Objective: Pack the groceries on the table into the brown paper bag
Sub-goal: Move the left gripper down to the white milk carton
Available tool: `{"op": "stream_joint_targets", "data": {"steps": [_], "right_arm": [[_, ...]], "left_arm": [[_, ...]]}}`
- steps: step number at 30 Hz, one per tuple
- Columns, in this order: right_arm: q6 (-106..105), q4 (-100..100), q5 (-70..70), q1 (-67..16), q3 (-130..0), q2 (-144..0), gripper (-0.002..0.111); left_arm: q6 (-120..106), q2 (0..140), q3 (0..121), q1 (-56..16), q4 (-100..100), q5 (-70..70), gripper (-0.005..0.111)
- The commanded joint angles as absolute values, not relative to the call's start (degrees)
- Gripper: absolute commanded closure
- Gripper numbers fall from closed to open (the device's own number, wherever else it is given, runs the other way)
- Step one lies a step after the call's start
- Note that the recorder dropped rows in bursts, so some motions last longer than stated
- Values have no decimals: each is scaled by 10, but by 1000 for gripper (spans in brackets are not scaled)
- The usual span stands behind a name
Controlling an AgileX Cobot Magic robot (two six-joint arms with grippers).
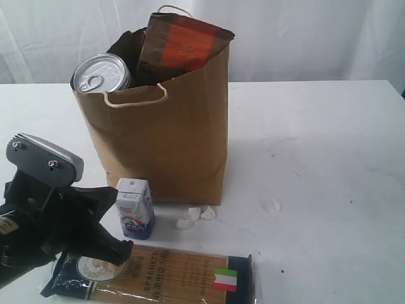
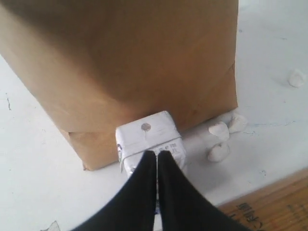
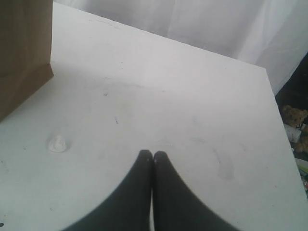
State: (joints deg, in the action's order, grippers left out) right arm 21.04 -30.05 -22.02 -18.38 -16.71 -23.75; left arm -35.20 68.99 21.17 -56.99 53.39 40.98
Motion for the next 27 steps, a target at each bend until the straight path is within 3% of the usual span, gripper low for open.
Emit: {"op": "stream_joint_targets", "data": {"steps": [1, 5, 18, 20, 25, 27], "right_arm": [[213, -302, -213, -182, -165, -235, 108], [213, -302, -213, -182, -165, -235, 108], [213, -302, -217, -182, -165, -235, 108], [213, -302, -217, -182, -165, -235, 108], [213, -302, -216, -182, -165, -235, 108], [213, -302, -216, -182, -165, -235, 108]], "left_arm": [[-364, 692, 206, -573, 615, 445, 82], [-364, 693, 206, -573, 663, 460, 70], [-353, 693, 206, -573, 660, 409, 66], [-359, 693, 206, -573, 660, 362, 53], [-360, 693, 206, -573, 660, 287, 2], [-360, 693, 206, -573, 658, 286, 2]]}}
